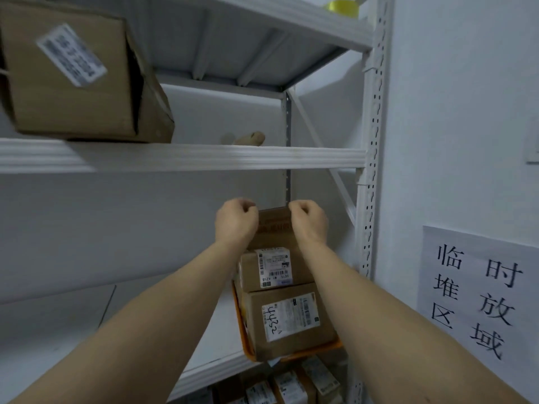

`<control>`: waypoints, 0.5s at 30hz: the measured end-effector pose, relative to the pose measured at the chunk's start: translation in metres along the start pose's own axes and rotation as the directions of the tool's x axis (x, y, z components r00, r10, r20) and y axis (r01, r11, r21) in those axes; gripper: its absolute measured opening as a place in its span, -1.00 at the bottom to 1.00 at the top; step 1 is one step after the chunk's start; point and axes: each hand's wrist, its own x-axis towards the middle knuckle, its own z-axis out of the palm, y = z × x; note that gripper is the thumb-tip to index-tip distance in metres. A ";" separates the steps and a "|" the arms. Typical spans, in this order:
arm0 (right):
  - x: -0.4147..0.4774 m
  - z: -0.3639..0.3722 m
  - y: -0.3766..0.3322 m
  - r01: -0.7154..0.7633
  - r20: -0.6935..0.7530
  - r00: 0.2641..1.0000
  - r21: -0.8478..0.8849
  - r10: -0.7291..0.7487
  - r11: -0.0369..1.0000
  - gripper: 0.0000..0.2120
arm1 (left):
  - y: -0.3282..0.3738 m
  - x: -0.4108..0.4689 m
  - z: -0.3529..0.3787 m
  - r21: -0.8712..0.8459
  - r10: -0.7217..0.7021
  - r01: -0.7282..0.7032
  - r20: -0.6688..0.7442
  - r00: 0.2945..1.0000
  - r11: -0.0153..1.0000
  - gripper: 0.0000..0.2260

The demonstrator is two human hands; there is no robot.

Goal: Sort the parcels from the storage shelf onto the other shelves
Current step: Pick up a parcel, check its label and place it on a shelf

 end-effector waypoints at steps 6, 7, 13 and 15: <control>-0.022 0.022 -0.094 0.199 0.141 0.966 0.135 -0.218 0.971 -0.82 | 0.077 -0.026 -0.057 0.111 0.334 -0.316 -0.231 0.914 0.942 -0.77; -0.026 0.026 -0.108 0.227 0.153 0.956 0.163 -0.252 0.960 -0.83 | 0.084 -0.027 -0.067 0.133 0.367 -0.343 -0.265 0.892 0.930 -0.78; -0.044 0.052 -0.178 0.324 0.268 0.896 0.147 -0.353 0.934 -0.70 | 0.101 -0.020 -0.139 0.288 0.434 -0.327 -0.540 0.721 0.900 -0.77; -0.045 0.064 -0.192 0.314 0.308 0.887 0.139 -0.342 0.939 -0.61 | 0.099 -0.014 -0.160 0.254 0.359 -0.254 -0.637 0.682 0.933 -0.71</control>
